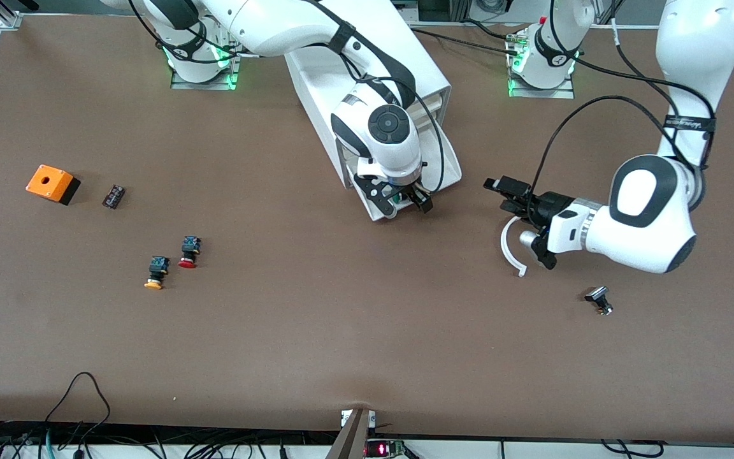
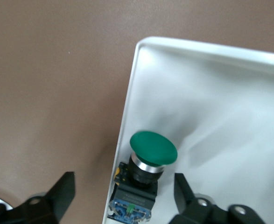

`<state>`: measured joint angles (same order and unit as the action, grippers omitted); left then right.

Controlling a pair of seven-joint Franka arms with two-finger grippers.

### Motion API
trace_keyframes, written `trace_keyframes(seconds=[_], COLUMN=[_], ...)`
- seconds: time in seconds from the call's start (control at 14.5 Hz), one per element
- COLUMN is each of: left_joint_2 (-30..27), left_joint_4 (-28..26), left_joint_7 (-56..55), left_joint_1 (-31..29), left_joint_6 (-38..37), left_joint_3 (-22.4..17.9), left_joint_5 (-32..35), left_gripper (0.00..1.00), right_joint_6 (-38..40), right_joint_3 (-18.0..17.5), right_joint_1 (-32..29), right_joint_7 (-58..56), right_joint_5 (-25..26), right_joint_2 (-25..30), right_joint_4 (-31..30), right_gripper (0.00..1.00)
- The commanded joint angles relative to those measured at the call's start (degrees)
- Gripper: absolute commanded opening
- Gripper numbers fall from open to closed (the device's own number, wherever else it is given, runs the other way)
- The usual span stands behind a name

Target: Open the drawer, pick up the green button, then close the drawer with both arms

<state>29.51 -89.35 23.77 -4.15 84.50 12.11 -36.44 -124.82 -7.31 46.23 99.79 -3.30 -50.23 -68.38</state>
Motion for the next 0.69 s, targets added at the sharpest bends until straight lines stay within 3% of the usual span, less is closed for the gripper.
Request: trace_keyframes(seconds=[0.0,0.14,0.21,0.41,0.62], left_joint_2=[0.37,0.37,0.29,0.20,-0.06], left_joint_4=[5.57,8.30,9.18,11.20,14.89], left_joint_7=[-9.15,-17.31,-20.49,-28.23,-37.01], left_joint_1=[0.20,0.28,0.28,0.90,3.61], left_joint_6=[-5.64,-9.86,-10.66,-11.90,-12.43], left_joint_3=[0.28,0.37,0.54,0.98,1.69], left_joint_5=[3.65,3.83,3.83,4.87,10.58], left_gripper=[1.00,1.00,1.00,1.00,1.00], right_joint_6=[0.36,0.72,0.72,1.24,4.92], right_joint_3=[0.63,0.54,0.63,0.72,0.37], right_joint_1=[0.97,1.06,1.41,1.76,0.80], right_joint_7=[1.29,1.20,1.11,0.50,0.50], right_joint_5=[0.75,1.01,1.19,1.45,0.84], right_joint_2=[-0.58,-0.31,-0.22,0.21,1.27], right_joint_4=[1.32,1.41,1.41,1.85,2.64], right_gripper=[0.61,0.17,0.03,0.00,0.00])
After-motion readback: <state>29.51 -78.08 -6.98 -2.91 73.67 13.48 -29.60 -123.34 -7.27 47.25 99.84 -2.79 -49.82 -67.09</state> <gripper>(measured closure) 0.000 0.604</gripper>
